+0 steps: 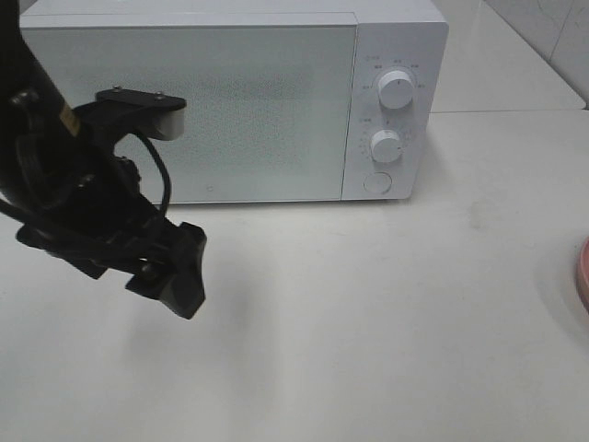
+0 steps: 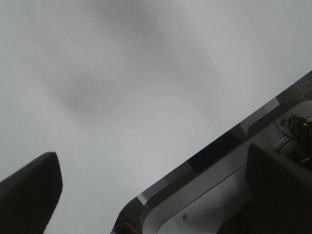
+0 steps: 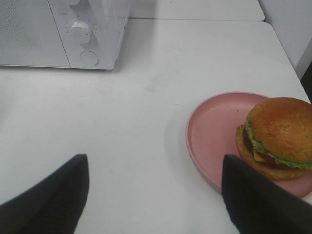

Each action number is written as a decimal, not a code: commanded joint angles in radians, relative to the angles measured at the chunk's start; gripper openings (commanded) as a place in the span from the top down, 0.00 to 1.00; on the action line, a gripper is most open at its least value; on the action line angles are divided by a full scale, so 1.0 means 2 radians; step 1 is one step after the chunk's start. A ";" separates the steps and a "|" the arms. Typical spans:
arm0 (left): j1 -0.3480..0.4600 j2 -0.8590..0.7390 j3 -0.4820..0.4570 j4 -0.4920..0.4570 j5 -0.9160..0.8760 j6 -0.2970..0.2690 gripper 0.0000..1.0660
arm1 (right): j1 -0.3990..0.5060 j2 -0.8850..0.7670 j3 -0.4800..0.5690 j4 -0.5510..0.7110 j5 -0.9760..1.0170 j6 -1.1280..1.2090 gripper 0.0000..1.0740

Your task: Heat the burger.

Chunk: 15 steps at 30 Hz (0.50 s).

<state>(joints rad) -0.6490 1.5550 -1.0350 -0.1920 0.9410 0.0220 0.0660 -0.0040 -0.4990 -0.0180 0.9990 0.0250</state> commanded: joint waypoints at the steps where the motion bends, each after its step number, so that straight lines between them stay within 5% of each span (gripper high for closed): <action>1: 0.047 -0.026 0.003 0.006 0.046 -0.003 0.09 | -0.003 -0.015 0.001 0.000 -0.002 -0.004 0.31; 9: 0.137 -0.077 0.008 0.008 0.079 0.013 0.09 | -0.003 -0.015 0.001 0.000 -0.002 -0.004 0.31; 11: 0.214 -0.122 0.028 0.012 0.096 0.027 0.09 | -0.003 -0.015 0.001 0.000 -0.002 -0.004 0.31; 15: 0.263 -0.156 0.045 0.016 0.118 0.036 0.09 | -0.003 -0.015 0.001 0.000 -0.002 -0.004 0.31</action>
<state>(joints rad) -0.1680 1.2760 -0.9680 -0.1670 1.1460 0.0800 0.0660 -0.0040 -0.4990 -0.0180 0.9990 0.0250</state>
